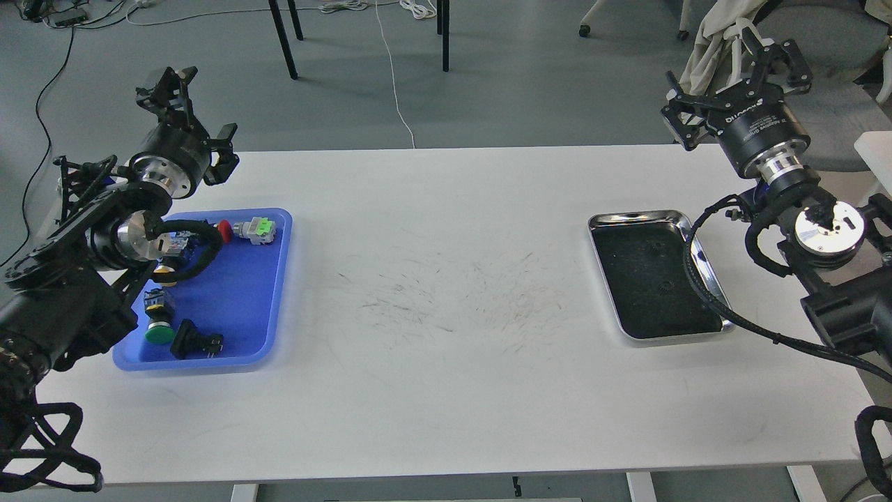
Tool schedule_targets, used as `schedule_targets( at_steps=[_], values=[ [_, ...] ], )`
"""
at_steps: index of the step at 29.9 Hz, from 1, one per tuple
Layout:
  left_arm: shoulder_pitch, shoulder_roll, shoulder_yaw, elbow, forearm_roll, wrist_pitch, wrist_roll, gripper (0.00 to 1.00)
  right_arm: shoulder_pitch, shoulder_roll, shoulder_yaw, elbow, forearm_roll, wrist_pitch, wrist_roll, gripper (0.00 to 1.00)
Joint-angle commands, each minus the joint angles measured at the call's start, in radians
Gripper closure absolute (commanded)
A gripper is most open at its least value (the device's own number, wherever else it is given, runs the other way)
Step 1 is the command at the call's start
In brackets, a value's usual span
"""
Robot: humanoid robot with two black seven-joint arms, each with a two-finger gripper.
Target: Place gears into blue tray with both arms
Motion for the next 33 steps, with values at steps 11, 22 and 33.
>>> schedule_targets(
  at_steps=[11, 22, 33],
  values=[
    [0.020, 0.445, 0.210, -0.607, 0.149, 0.048, -0.008, 0.02, -0.012, 0.000, -0.009, -0.001, 0.000, 0.000, -0.003, 0.01],
    [0.034, 0.491, 0.216, -0.706, 0.232, 0.107, -0.013, 0.02, -0.012, 0.001, 0.000, -0.010, 0.000, 0.002, -0.003, 0.01],
    [0.032, 0.454, 0.215, -0.704, 0.235, 0.111, -0.006, 0.02, -0.022, 0.001, -0.002, -0.020, 0.000, 0.032, -0.002, 0.01]
  ],
)
